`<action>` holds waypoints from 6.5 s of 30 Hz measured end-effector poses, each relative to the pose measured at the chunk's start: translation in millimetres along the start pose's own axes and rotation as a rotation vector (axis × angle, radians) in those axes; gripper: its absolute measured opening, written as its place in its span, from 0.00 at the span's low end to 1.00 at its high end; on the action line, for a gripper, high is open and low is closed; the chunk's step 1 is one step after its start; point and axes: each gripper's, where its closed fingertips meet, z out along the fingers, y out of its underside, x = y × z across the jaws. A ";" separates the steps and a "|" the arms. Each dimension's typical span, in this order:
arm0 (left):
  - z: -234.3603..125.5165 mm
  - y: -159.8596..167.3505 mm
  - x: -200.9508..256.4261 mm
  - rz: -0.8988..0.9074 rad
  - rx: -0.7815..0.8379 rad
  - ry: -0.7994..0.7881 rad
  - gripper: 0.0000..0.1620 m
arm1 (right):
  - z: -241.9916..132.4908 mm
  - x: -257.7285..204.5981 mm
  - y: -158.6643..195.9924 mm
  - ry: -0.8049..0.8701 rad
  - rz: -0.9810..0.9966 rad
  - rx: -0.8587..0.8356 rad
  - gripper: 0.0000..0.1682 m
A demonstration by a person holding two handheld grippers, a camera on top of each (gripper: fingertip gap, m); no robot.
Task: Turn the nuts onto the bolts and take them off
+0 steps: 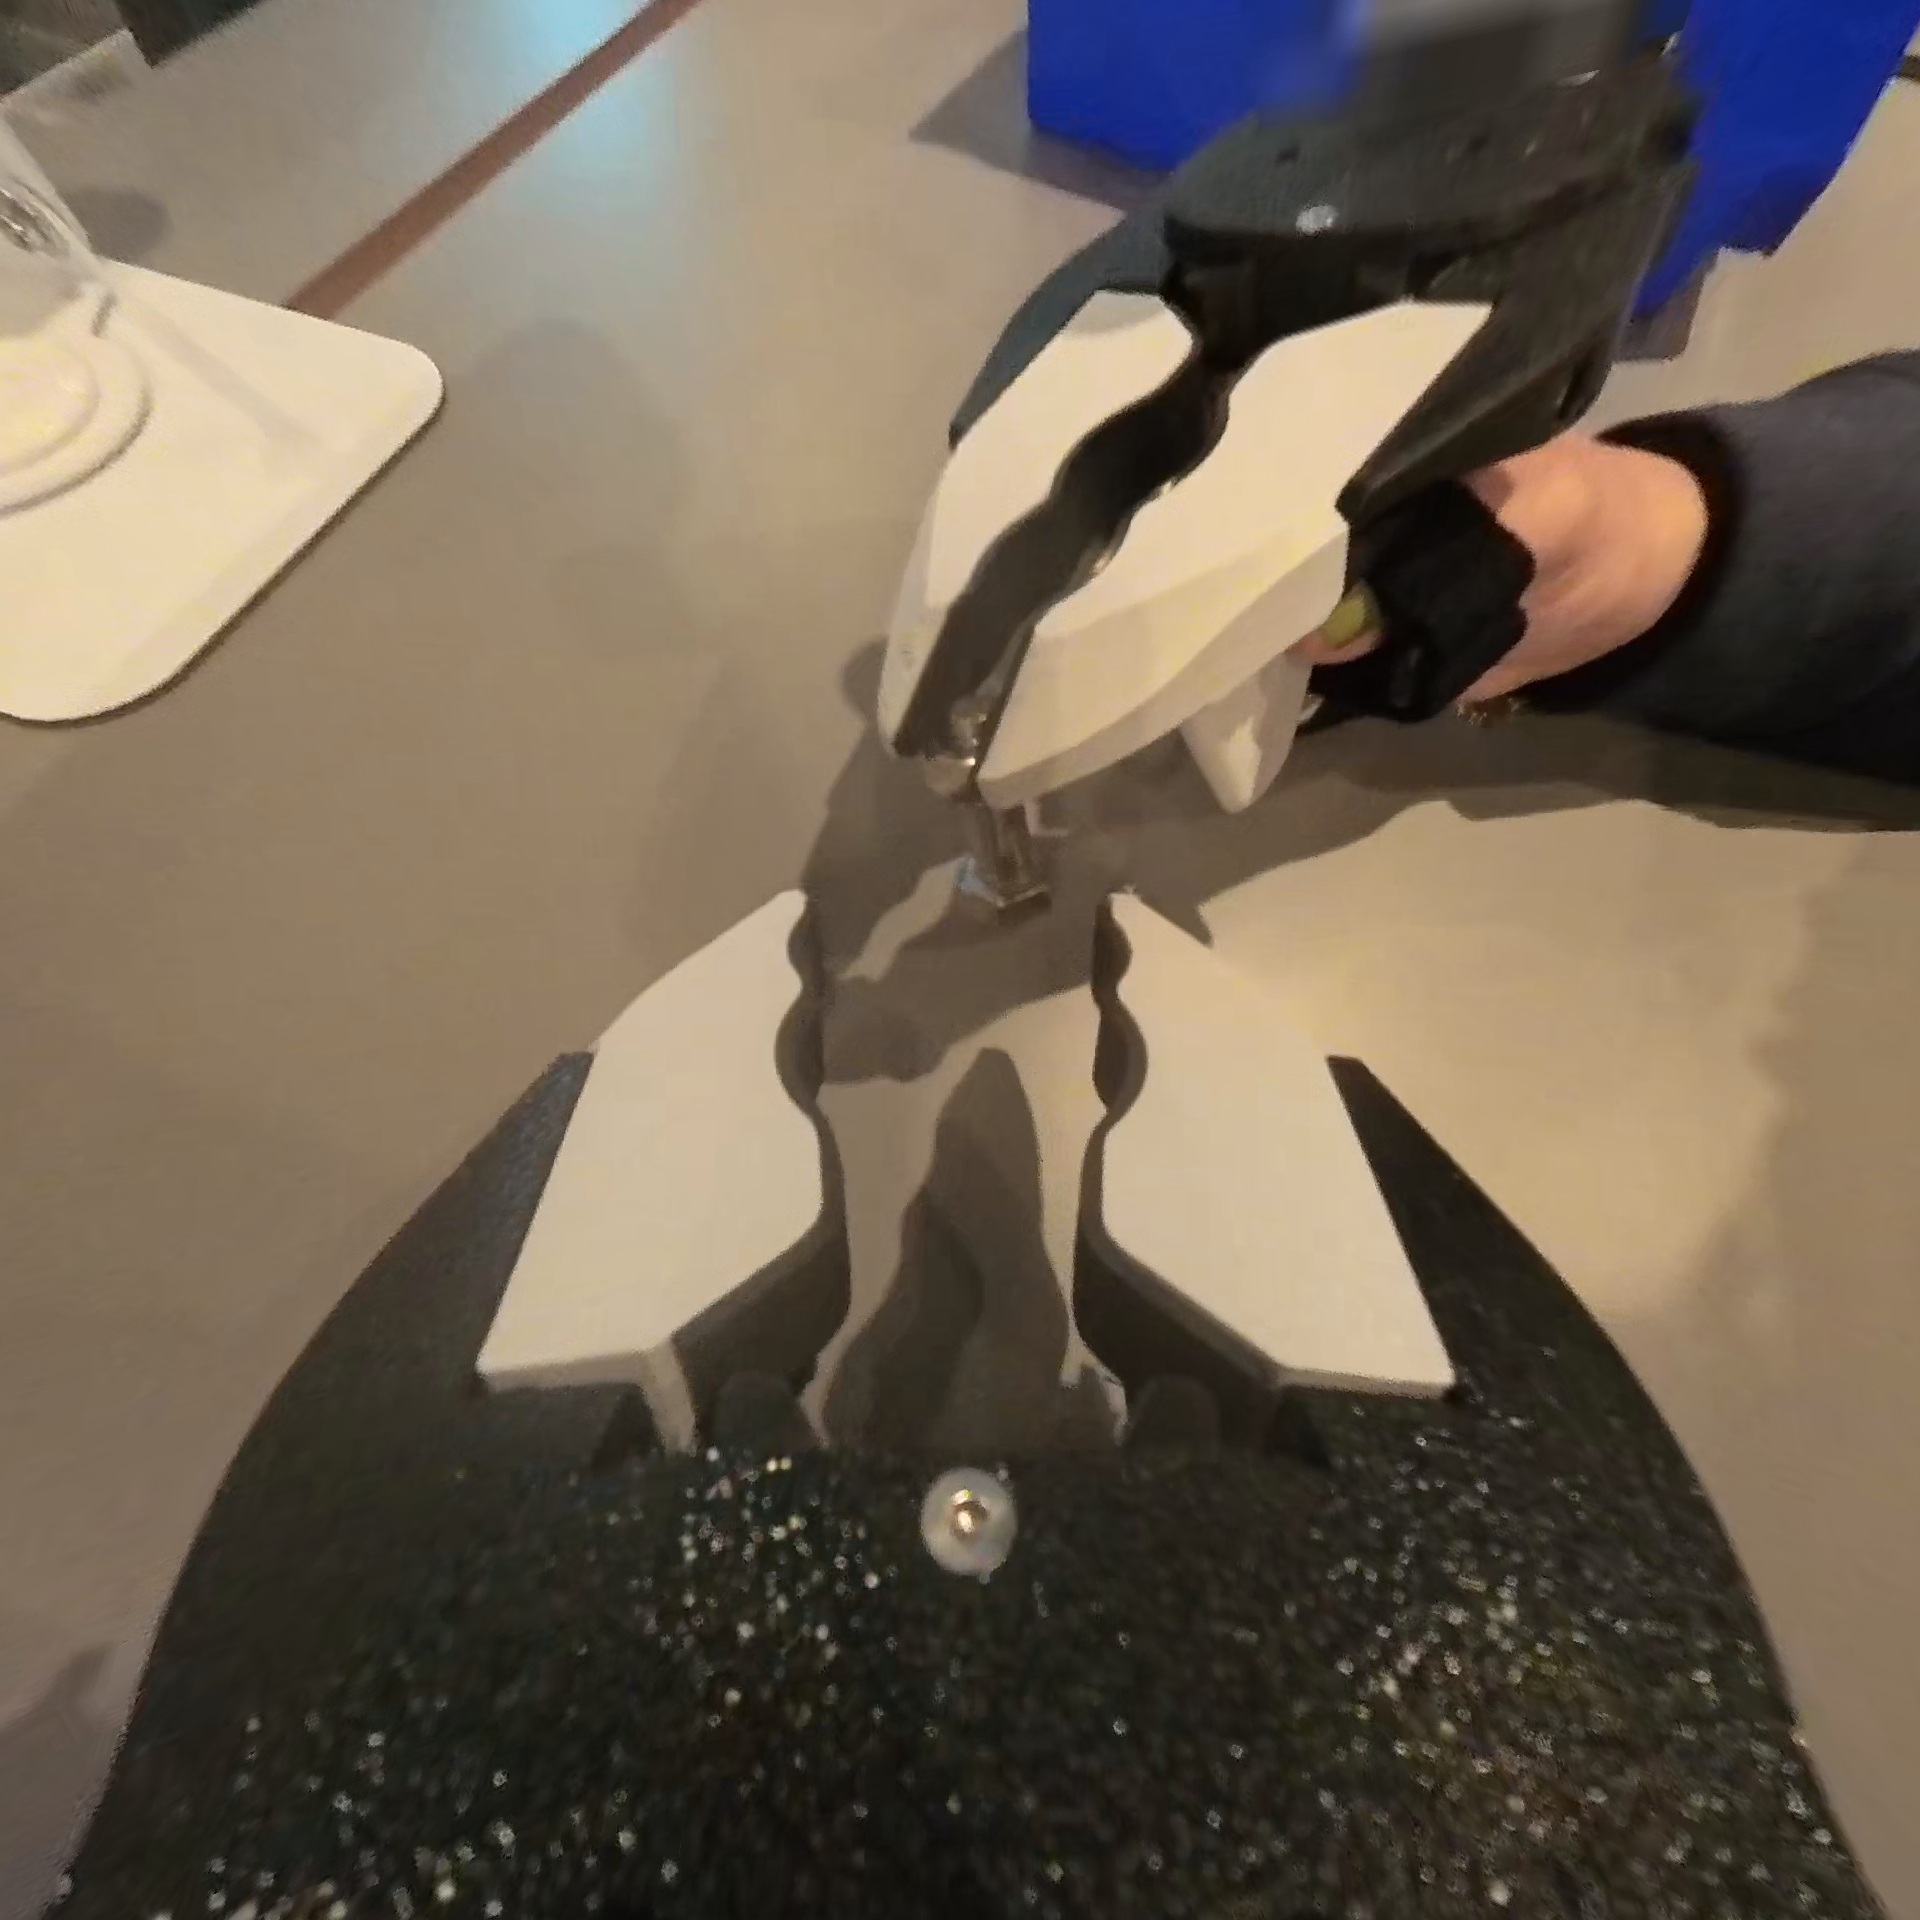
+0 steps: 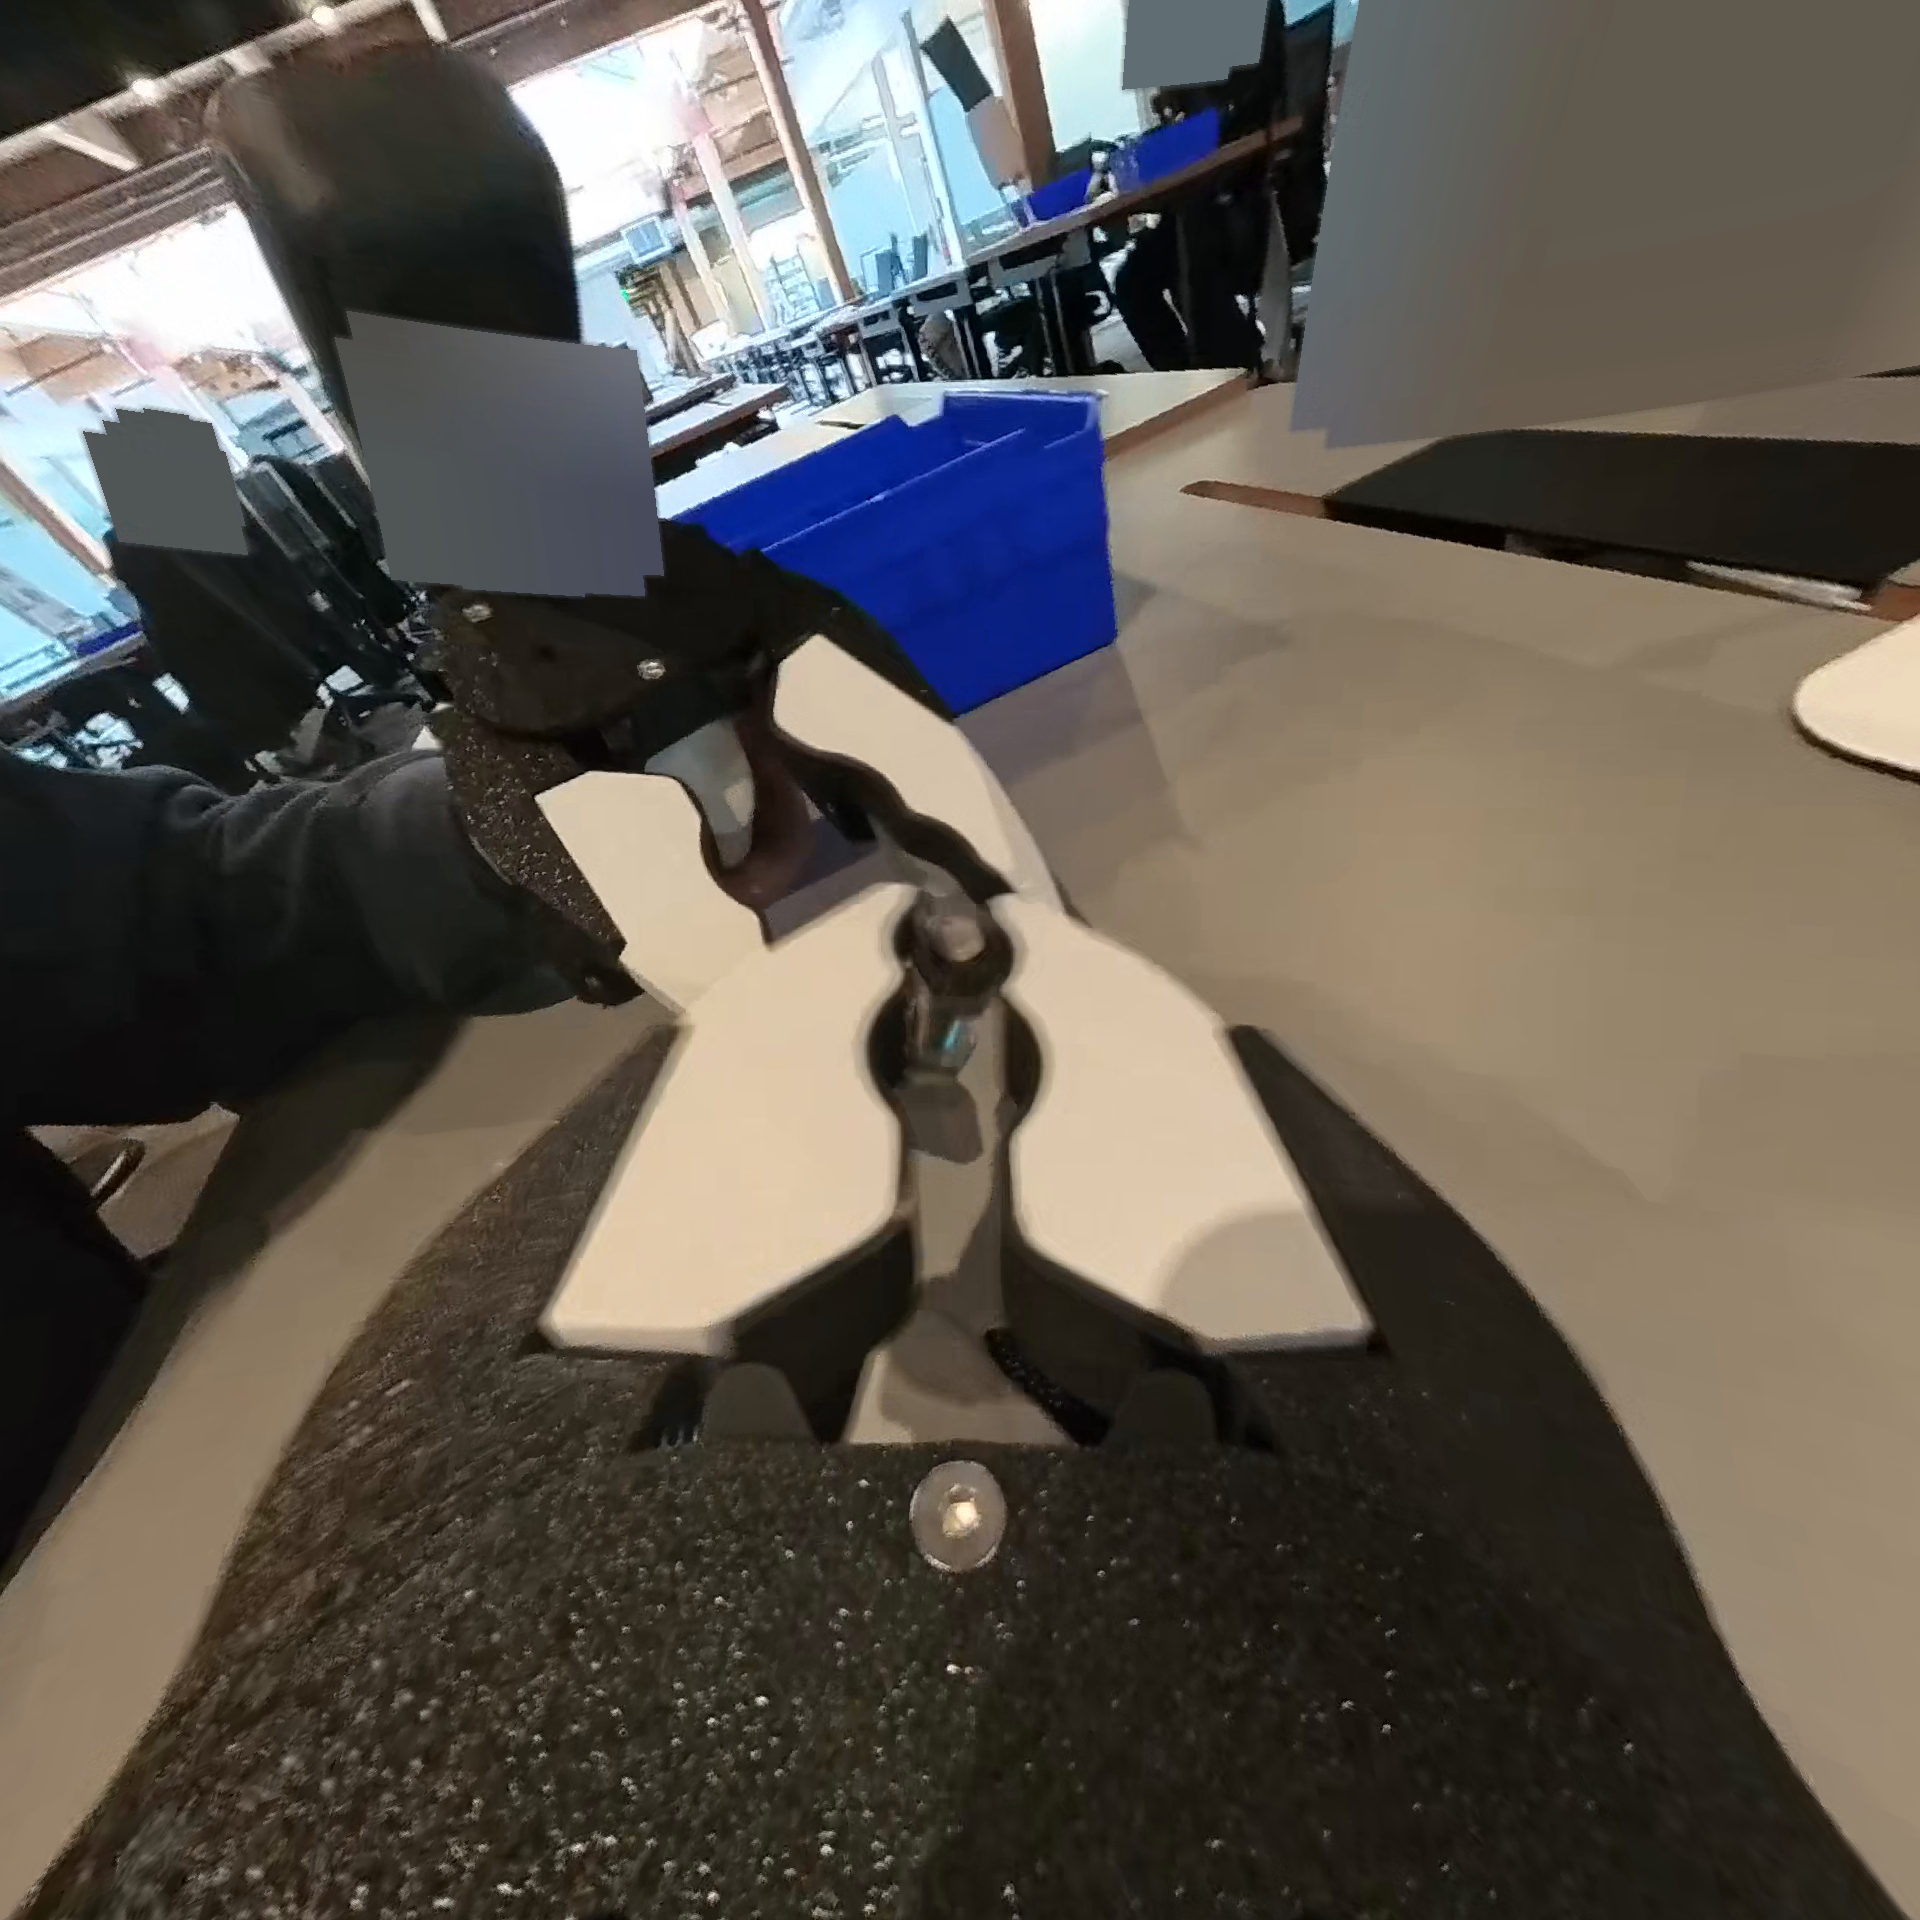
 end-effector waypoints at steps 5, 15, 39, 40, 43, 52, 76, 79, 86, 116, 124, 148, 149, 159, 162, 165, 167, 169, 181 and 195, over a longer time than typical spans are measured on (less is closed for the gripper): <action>4.6 3.4 5.8 -0.025 -0.009 0.036 0.31 | 2.2 -5.2 -1.5 -0.003 -0.036 0.004 0.05; 12.7 4.6 16.8 -0.058 0.026 0.119 0.16 | 3.8 -6.4 0.8 -0.009 -0.043 -0.013 0.05; 24.2 31.8 8.3 0.086 -0.099 0.023 0.10 | -17.0 -8.4 37.5 -0.013 -0.167 -0.238 0.19; 24.2 31.9 8.2 0.073 -0.095 0.033 0.10 | -16.8 -7.8 37.6 -0.009 -0.165 -0.240 0.19; 24.2 31.9 8.1 0.070 -0.095 0.034 0.10 | -15.7 -7.2 39.1 -0.001 -0.169 -0.251 0.19; 24.5 32.9 6.5 0.051 -0.112 0.017 0.10 | -12.9 -16.1 35.5 -0.016 -0.213 -0.213 0.13; 25.4 32.9 5.7 0.043 -0.120 0.002 0.10 | -14.4 18.9 34.9 0.334 -0.049 -0.190 0.23; 25.1 32.8 5.5 0.040 -0.114 0.002 0.10 | -23.0 26.4 39.4 0.397 -0.035 -0.215 0.21; 26.3 32.6 5.8 0.040 -0.121 0.001 0.10 | -17.6 19.2 33.9 0.343 -0.019 -0.171 0.25; 26.1 32.6 5.6 0.038 -0.120 -0.001 0.10 | -35.6 32.6 43.7 0.507 0.028 -0.209 0.19; 26.4 32.7 6.1 0.049 -0.125 -0.004 0.10 | -12.2 22.5 38.2 0.410 0.066 -0.180 0.24; 26.4 32.2 6.7 0.067 -0.126 -0.008 0.10 | -9.2 12.8 35.8 0.284 0.180 -0.152 0.21; 26.5 32.1 7.0 0.076 -0.128 -0.012 0.10 | -6.8 11.9 35.1 0.280 0.184 -0.149 0.20; 27.1 30.3 14.6 0.173 -0.124 0.013 0.10 | -9.4 1.9 40.2 0.083 0.006 -0.244 0.12; 27.2 30.0 17.4 0.164 -0.115 0.037 0.10 | -10.3 -0.4 40.9 0.023 -0.118 -0.276 0.12; 27.0 30.3 16.6 0.157 -0.117 0.027 0.10 | -12.0 3.8 34.2 0.089 -0.127 -0.224 0.17; 26.8 30.3 15.8 0.142 -0.113 0.025 0.10 | -15.1 5.7 27.6 0.135 -0.049 -0.156 0.23; 26.8 30.3 15.5 0.137 -0.114 0.022 0.10 | -18.5 9.6 27.2 0.194 0.000 -0.130 0.25; 26.6 30.4 14.8 0.115 -0.109 0.025 0.10 | -46.1 27.6 43.2 0.419 0.039 -0.195 0.16; 26.9 30.5 15.3 0.117 -0.113 0.033 0.10 | -39.7 16.0 35.8 0.302 0.118 -0.128 0.22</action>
